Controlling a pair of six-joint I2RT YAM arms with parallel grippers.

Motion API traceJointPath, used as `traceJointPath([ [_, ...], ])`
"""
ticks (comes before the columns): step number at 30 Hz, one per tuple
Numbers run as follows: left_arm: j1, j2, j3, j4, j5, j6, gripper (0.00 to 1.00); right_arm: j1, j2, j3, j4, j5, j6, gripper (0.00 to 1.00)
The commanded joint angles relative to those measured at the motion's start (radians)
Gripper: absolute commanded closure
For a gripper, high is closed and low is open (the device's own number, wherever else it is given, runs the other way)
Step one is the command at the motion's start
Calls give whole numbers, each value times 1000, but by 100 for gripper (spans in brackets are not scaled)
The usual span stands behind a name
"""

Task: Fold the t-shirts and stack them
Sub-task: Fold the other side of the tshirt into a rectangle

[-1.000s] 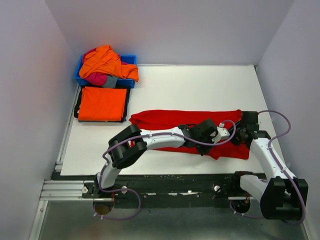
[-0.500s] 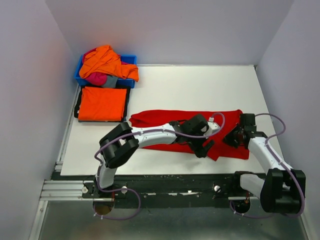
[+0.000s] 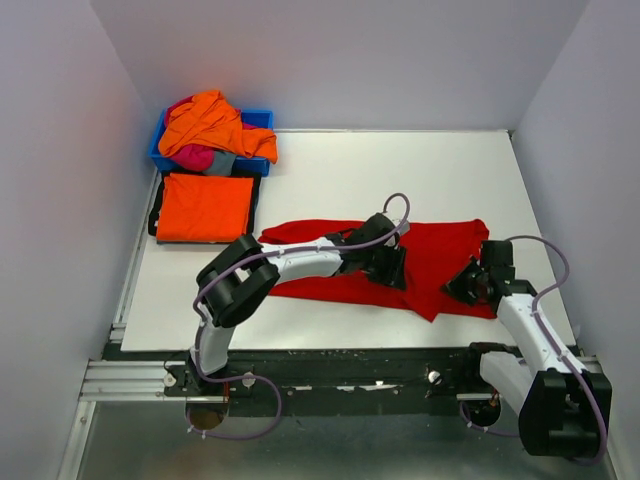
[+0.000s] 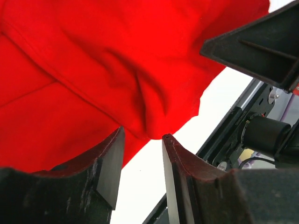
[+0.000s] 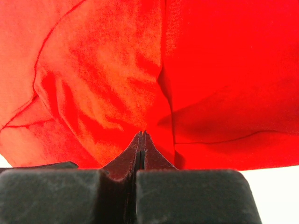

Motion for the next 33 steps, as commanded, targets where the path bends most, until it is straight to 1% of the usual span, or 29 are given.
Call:
traceJointPath([
  [1,-8,36,6,5,-15,-134,51,-2,-14,-40,-4,-66,-17,94],
  [3,-9,31,-12,-2,-33,-148,51,-2,-19,-53,7,-78,-17,93],
  [6,-9,24,-49,28,-32,-179,51,-2,-25,-68,16,-95,-20,93],
  [15,-15,86,-6,-5,-44,-192,51,-2,-14,-70,27,-111,-30,94],
  [16,-15,93,-1,-1,-40,-195,51,-2,-11,-70,27,-112,-31,94],
  [20,-15,111,11,27,-20,-215,60,-2,-3,-71,33,-114,-34,94],
  [23,-15,126,17,36,-7,-222,62,-2,-2,-73,36,-118,-36,94],
  [33,-11,146,40,54,2,-231,62,-2,4,-70,38,-124,-37,94],
])
